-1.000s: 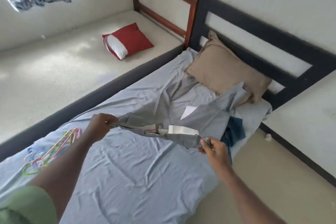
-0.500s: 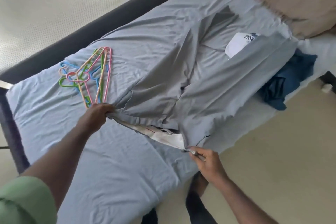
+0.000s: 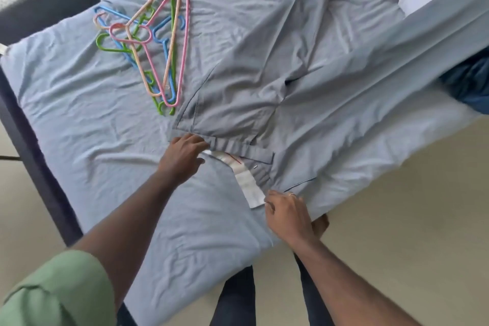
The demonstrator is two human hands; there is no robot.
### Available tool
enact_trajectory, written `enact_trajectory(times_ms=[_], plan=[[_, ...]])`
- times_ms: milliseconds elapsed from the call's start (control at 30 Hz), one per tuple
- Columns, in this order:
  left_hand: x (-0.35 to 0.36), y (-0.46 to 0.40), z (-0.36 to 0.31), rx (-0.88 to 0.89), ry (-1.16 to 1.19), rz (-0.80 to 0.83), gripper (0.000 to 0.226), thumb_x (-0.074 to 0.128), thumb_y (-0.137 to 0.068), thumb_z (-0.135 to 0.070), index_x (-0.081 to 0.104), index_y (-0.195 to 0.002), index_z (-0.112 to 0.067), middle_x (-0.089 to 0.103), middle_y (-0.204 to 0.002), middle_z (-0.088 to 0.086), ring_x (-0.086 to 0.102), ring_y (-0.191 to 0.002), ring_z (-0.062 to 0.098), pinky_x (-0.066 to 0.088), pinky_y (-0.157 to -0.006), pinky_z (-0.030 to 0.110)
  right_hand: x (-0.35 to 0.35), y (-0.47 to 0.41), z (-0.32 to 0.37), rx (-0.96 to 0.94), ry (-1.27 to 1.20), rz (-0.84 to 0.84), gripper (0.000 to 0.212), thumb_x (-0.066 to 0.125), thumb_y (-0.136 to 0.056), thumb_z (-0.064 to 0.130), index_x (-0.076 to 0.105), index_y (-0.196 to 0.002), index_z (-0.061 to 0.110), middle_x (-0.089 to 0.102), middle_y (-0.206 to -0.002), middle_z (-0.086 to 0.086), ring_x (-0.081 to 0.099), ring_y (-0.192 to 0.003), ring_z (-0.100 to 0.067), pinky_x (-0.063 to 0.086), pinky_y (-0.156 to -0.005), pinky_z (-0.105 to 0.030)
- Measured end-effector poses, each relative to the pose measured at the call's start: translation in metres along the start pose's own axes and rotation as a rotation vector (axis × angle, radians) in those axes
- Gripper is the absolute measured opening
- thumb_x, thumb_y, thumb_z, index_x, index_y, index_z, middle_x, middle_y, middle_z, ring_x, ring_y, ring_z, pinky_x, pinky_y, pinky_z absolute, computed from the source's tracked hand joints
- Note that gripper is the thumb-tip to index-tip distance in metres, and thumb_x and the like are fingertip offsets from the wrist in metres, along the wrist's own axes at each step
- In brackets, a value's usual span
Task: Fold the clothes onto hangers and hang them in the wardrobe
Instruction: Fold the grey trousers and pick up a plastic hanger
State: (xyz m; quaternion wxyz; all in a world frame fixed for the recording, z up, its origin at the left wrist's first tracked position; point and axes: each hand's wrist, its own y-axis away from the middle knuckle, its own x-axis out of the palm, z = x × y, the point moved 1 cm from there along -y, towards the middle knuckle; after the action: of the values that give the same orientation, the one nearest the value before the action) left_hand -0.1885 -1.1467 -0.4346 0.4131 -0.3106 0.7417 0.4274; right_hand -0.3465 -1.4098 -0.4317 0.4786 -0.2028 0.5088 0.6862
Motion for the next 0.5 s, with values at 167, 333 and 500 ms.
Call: enact_trajectory(times_ms=[167,333,500], plan=[[0.026,-0.017,-0.034,0.051,0.040,-0.089,0.041,0.083,-0.078,-0.021,0.070,-0.117,-0.023,0.065,-0.128,-0.003,0.057,-0.120,0.025,0.042,-0.093,0.040,0.008,-0.041,0.018,-0.094,-0.001,-0.237,0.014,0.060,-0.078,0.008,0.069,-0.086,0.016,0.068,-0.086,-0.001,0.062,-0.084,-0.030,0.048,-0.069,-0.040],[0.043,-0.037,-0.042,-0.012,0.030,-0.158,0.033,0.065,-0.088,-0.012,0.069,-0.116,-0.028,0.067,-0.123,-0.005,0.056,-0.117,0.023,0.037,-0.089,0.040,-0.003,-0.087,0.025,-0.177,0.086,-0.305,0.027,0.075,-0.074,0.017,0.065,-0.098,0.017,0.062,-0.112,0.000,0.059,-0.105,-0.026,0.049,-0.081,-0.042],[0.051,-0.051,-0.043,-0.206,0.218,-0.233,0.022,0.054,-0.097,-0.014,0.072,-0.101,-0.027,0.072,-0.106,-0.006,0.052,-0.108,0.023,0.025,-0.082,0.038,-0.008,-0.119,0.038,-0.253,0.111,-0.290,0.036,0.068,-0.080,0.042,0.063,-0.110,0.024,0.064,-0.117,0.008,0.059,-0.110,-0.018,0.045,-0.084,-0.041]])
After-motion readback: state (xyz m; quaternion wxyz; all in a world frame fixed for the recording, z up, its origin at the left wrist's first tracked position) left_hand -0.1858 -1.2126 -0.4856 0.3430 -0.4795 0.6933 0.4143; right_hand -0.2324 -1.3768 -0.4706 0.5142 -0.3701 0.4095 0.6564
